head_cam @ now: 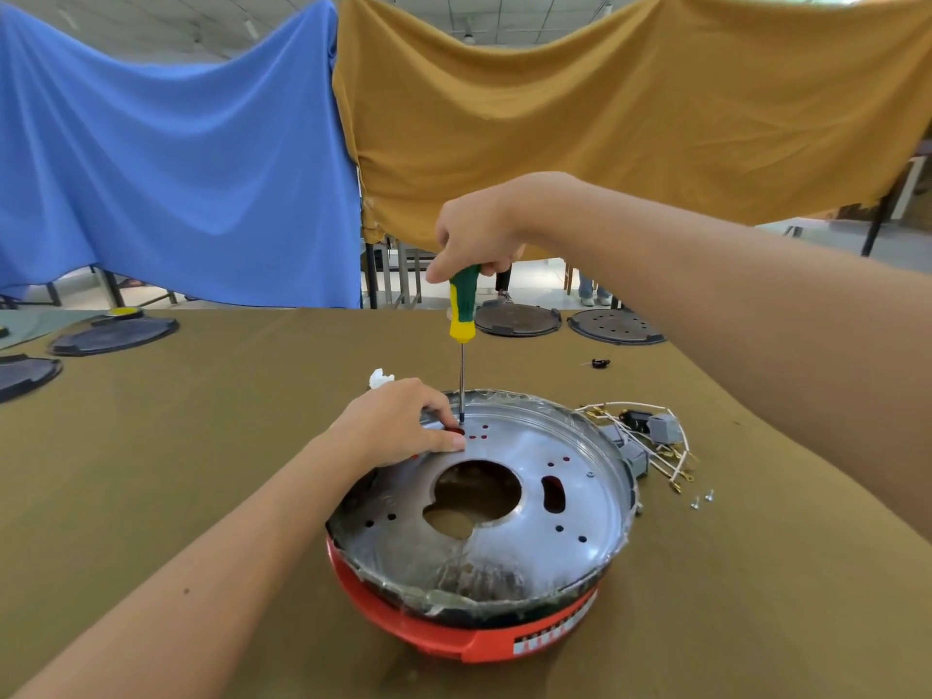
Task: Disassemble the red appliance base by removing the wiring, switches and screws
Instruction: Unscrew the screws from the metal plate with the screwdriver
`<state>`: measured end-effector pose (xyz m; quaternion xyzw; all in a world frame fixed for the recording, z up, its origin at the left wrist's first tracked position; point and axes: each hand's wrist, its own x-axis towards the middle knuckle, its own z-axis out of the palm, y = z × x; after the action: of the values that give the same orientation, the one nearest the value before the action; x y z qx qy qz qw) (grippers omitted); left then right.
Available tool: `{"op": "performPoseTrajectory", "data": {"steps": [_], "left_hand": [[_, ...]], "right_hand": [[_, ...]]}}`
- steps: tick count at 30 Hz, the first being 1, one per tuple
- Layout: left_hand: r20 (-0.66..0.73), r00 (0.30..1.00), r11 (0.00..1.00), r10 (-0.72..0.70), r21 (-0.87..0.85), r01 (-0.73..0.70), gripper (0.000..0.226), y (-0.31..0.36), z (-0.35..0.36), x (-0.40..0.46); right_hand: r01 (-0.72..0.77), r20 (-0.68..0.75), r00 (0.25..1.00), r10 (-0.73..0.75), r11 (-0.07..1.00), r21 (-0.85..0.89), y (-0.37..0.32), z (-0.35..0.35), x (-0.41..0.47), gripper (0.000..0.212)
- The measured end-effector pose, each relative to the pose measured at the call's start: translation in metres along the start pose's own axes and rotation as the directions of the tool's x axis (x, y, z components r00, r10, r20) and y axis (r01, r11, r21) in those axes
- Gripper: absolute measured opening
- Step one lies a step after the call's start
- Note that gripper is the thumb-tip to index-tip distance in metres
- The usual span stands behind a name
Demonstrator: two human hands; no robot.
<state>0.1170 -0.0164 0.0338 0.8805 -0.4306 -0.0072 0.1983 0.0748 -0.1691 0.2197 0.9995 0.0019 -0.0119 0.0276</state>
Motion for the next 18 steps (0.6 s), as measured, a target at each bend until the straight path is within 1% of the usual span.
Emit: {"op": "performPoseTrajectory", "data": {"steps": [3, 5, 6, 8, 9, 10, 11, 12, 13, 14, 15, 17, 18], "left_hand": [[0.007, 1.000, 1.000, -0.014, -0.002, 0.014, 0.028, 0.001, -0.001, 0.001], [0.004, 1.000, 1.000, -0.019, 0.000, 0.019, 0.028, 0.000, -0.001, 0.001], [0.002, 1.000, 1.000, -0.021, 0.002, 0.021, 0.029, 0.000, -0.001, 0.001], [0.002, 1.000, 1.000, -0.023, 0.007, 0.023, 0.029, 0.000, -0.001, 0.001], [0.002, 1.000, 1.000, -0.024, 0.007, 0.024, 0.028, 0.000, 0.000, 0.001], [0.001, 1.000, 1.000, -0.024, 0.006, 0.024, 0.028, 0.000, 0.000, 0.001], [-0.001, 1.000, 1.000, -0.023, 0.004, 0.023, 0.027, 0.001, 0.000, 0.000], [-0.005, 1.000, 1.000, -0.021, 0.003, 0.021, 0.027, 0.001, 0.000, 0.000], [-0.009, 1.000, 1.000, -0.019, 0.006, 0.019, 0.027, 0.001, -0.001, 0.000], [-0.010, 1.000, 1.000, -0.016, 0.009, 0.017, 0.026, 0.001, -0.001, -0.001], [-0.009, 1.000, 1.000, -0.016, 0.010, 0.016, 0.026, 0.001, -0.001, -0.001], [-0.004, 1.000, 1.000, -0.016, 0.004, 0.016, 0.026, 0.001, -0.001, -0.001], [-0.002, 1.000, 1.000, -0.017, 0.002, 0.017, 0.026, 0.002, -0.001, -0.002]], "right_hand": [[0.060, 0.060, 0.996, -0.072, 0.982, 0.181, 0.010, -0.003, -0.008, 0.026], [0.104, 0.048, 0.992, -0.118, 0.967, 0.234, 0.014, -0.003, -0.015, 0.010], [0.110, 0.038, 0.992, -0.122, 0.967, 0.230, 0.013, -0.002, -0.018, 0.010], [0.064, 0.030, 0.997, -0.072, 0.974, 0.218, 0.012, 0.001, -0.020, 0.014], [0.013, 0.044, 0.999, -0.021, 0.985, 0.173, 0.009, 0.002, -0.021, 0.024], [-0.054, 0.050, 0.997, 0.051, 0.996, 0.075, 0.005, 0.003, -0.022, 0.038], [-0.121, 0.024, 0.992, 0.123, 0.990, -0.070, 0.002, 0.005, -0.023, 0.050], [-0.164, -0.043, 0.986, 0.158, 0.964, -0.210, -0.003, 0.007, -0.024, 0.056], [-0.171, -0.111, 0.983, 0.143, 0.938, -0.302, -0.007, 0.009, -0.021, 0.057], [-0.150, -0.144, 0.984, 0.106, 0.929, -0.339, -0.010, 0.010, -0.019, 0.055], [-0.123, -0.142, 0.987, 0.077, 0.930, -0.347, -0.011, 0.009, -0.016, 0.053], [-0.078, -0.090, 0.995, 0.052, 0.947, -0.313, -0.010, 0.005, -0.013, 0.046], [-0.054, -0.053, 0.998, 0.041, 0.962, -0.267, -0.008, 0.003, -0.014, 0.042]]}}
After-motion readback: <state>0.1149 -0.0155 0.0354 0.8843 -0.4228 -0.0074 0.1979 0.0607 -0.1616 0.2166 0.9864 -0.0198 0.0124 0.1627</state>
